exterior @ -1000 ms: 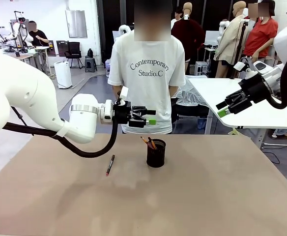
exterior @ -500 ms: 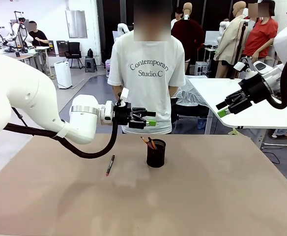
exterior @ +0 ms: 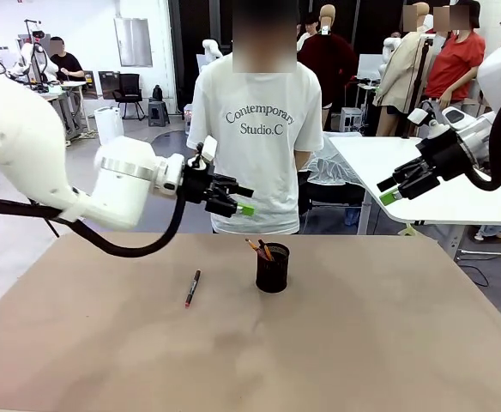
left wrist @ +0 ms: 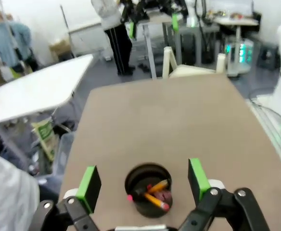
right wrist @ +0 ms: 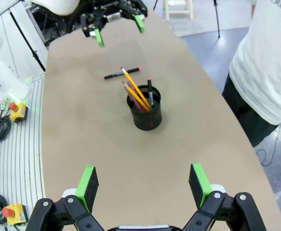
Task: Place the pens into the pen holder.
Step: Pick up a writing instrument from the table and place it into the Pen holder.
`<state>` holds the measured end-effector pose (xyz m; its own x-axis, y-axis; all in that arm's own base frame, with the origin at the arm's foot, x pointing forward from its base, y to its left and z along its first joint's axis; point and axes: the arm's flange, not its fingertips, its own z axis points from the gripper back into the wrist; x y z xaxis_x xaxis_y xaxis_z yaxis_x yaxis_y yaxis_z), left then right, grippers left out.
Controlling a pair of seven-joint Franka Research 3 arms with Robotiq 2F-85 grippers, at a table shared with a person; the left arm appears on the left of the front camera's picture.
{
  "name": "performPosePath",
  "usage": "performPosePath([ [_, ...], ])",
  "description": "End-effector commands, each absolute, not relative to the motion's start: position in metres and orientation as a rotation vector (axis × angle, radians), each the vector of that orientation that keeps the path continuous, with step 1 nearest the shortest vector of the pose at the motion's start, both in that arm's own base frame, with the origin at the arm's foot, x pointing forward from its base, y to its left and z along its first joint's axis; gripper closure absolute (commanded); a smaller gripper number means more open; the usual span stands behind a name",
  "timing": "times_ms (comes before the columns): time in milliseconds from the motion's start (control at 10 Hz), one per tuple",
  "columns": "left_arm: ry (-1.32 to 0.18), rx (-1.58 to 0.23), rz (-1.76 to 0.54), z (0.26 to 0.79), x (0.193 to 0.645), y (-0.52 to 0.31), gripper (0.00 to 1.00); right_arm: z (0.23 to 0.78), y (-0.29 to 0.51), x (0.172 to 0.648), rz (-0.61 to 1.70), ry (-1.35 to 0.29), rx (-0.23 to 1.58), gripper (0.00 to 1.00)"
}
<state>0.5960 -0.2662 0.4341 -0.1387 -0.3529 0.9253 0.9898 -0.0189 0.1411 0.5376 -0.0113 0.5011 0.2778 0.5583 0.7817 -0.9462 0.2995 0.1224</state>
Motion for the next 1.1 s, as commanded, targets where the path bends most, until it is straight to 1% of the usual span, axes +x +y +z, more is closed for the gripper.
performPosePath([
  [0,-0.891,-0.687,-1.537,0.456,0.568,-0.249,0.06,0.503,-0.011,0.537,1.109,-0.702,0.665,0.00],
  [100,-0.826,-0.576,-1.558,0.467,0.566,-0.240,0.06,0.503,-0.011,0.537,1.109,-0.702,0.665,0.00],
  [200,-0.740,-0.267,-1.580,0.478,0.565,-0.229,0.06,0.503,-0.011,0.537,1.109,-0.702,0.665,0.00],
  [300,-0.652,-0.167,-1.563,0.481,0.564,-0.225,0.06,0.503,-0.011,0.537,1.109,-0.702,0.665,0.00],
  [400,-0.534,-0.157,-1.491,0.480,0.565,-0.221,0.06,0.503,-0.011,0.537,1.109,-0.702,0.665,0.00],
  [600,-0.391,-0.166,-1.375,0.472,0.568,-0.216,0.06,0.503,-0.011,0.537,1.109,-0.702,0.665,0.00],
  [700,-0.350,-0.228,-1.255,0.466,0.569,-0.216,0.06,0.503,-0.011,0.537,1.109,-0.702,0.665,0.00],
  [900,-0.386,-0.275,-1.063,0.452,0.572,-0.218,0.06,0.503,-0.011,0.537,1.109,-0.702,0.665,0.00],
  [1000,-0.384,-0.202,-0.994,0.443,0.572,-0.218,0.06,0.503,-0.011,0.537,1.109,-0.702,0.665,0.00],
])
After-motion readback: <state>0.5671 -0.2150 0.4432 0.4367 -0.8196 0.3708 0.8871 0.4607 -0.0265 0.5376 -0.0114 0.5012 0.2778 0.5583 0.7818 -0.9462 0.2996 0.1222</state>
